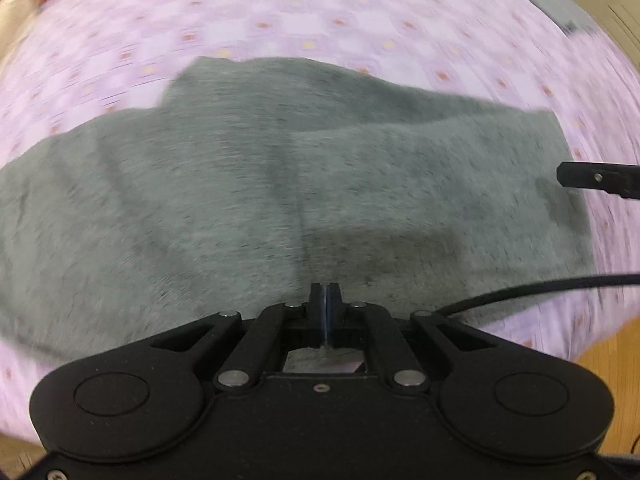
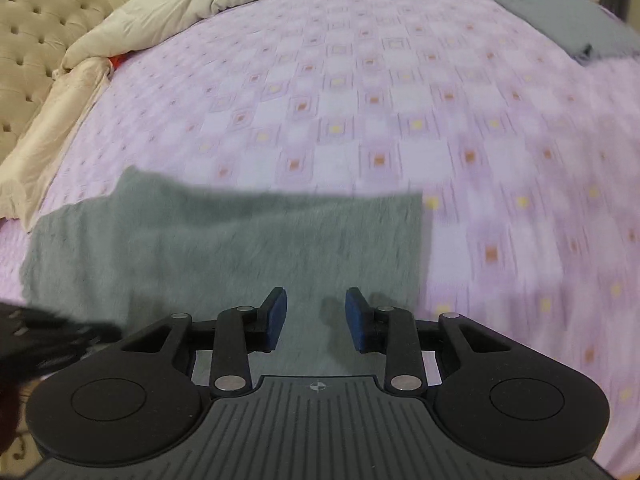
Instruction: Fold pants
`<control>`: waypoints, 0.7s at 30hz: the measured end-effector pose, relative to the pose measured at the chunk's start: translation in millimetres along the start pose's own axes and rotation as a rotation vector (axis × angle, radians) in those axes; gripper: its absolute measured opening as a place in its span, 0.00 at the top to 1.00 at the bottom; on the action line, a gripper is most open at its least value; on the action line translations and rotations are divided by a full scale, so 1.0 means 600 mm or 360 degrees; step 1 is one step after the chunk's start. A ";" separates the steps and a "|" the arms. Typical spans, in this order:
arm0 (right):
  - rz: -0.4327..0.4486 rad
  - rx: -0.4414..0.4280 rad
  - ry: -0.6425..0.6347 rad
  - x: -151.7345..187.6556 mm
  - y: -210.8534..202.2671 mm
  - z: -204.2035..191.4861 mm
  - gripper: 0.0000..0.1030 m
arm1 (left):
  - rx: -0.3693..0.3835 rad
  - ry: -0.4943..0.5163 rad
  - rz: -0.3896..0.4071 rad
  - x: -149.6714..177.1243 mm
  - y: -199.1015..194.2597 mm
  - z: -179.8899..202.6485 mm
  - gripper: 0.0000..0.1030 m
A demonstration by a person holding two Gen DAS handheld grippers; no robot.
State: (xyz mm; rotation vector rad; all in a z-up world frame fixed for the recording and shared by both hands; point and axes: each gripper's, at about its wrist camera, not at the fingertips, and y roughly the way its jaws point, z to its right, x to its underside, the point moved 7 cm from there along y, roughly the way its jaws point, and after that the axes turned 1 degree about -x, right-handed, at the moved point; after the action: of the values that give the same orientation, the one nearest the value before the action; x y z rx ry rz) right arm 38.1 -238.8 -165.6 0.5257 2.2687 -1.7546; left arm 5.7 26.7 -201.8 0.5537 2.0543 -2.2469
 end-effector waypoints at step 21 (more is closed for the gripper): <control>-0.0018 -0.0082 -0.0303 0.034 -0.009 -0.171 0.68 | -0.0290 -0.0426 0.0173 0.078 -0.089 -0.299 0.92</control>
State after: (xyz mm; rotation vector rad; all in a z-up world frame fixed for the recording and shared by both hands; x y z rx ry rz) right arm 21.7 -138.2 -142.2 0.3216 2.1819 -1.6693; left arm -11.4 216.8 -174.3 0.3228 2.0124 -1.9284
